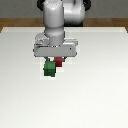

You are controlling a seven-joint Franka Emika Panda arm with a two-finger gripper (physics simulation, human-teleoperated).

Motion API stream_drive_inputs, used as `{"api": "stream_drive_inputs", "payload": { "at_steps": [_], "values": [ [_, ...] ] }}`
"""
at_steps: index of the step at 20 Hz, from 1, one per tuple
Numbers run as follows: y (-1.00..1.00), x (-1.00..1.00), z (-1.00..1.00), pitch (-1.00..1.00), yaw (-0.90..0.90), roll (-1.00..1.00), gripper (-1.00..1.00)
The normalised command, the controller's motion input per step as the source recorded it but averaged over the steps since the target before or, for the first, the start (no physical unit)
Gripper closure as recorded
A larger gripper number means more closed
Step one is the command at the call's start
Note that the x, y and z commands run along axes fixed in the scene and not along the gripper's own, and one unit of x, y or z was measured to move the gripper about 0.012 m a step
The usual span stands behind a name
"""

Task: Place the red cube on top of the green cube.

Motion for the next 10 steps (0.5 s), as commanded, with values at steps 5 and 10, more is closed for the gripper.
{"api": "stream_drive_inputs", "payload": {
  "at_steps": [5,10],
  "values": [
    [0.0,0.0,0.0,0.0,0.0,0.0,1.0],
    [0.0,0.0,0.4,0.0,0.0,0.0,1.0]
  ]
}}
